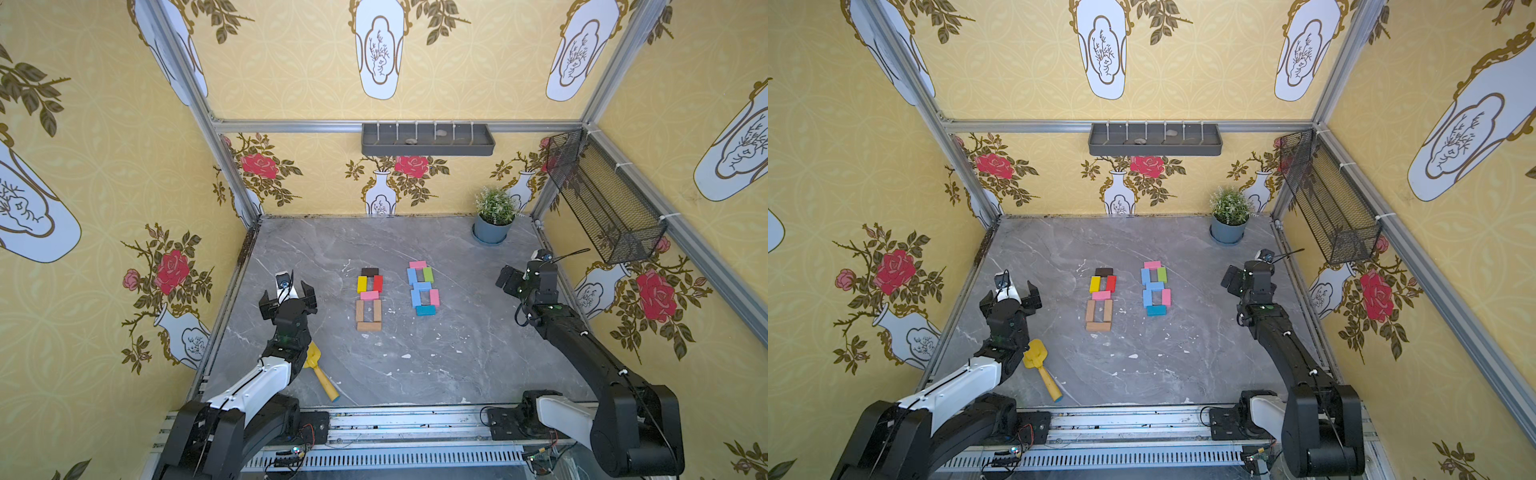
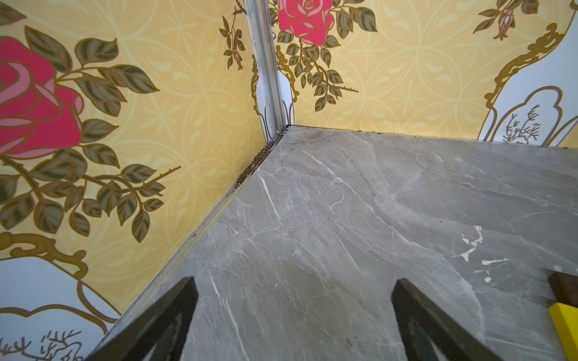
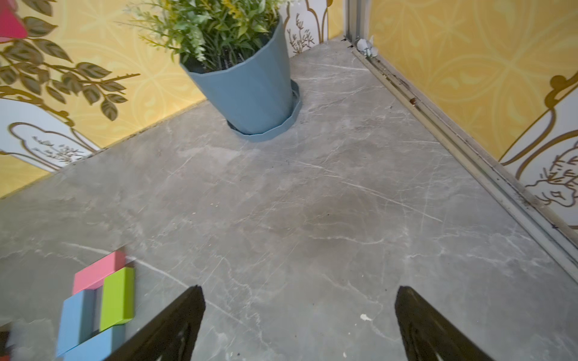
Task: Assemble the number 8 with building blocks
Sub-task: Reset both arms
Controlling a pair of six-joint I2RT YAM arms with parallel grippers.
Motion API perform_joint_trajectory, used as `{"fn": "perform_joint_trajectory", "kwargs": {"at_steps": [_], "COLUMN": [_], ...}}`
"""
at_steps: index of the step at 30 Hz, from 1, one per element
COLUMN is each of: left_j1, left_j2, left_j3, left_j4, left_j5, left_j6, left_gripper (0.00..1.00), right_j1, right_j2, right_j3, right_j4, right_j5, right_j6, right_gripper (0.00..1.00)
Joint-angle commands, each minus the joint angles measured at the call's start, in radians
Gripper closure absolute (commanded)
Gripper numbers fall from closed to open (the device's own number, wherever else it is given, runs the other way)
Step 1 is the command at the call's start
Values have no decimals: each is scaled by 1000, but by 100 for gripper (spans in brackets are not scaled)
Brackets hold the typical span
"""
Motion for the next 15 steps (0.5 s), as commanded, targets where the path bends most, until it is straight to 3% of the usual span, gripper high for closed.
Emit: {"fn": "perform_joint_trajectory", "kwargs": {"at_steps": [1, 6, 15], "left_j1": [14, 20, 51], "left_j2": [78, 222, 171], "left_j3": [-11, -40, -65], "left_j4": [268, 520, 548], "left_j5": [86, 94, 127], "left_j6": [38, 119, 175], "left_gripper": [0, 0, 0], "right_j1": [-50, -113, -120], "right_j2": [39, 105, 214], "right_j3": [-2, -33, -123], "right_j4": [78, 169, 453], "right_j5": [25, 44, 84], "right_j6": [-41, -47, -193], "right_gripper": [2, 3, 2]}}
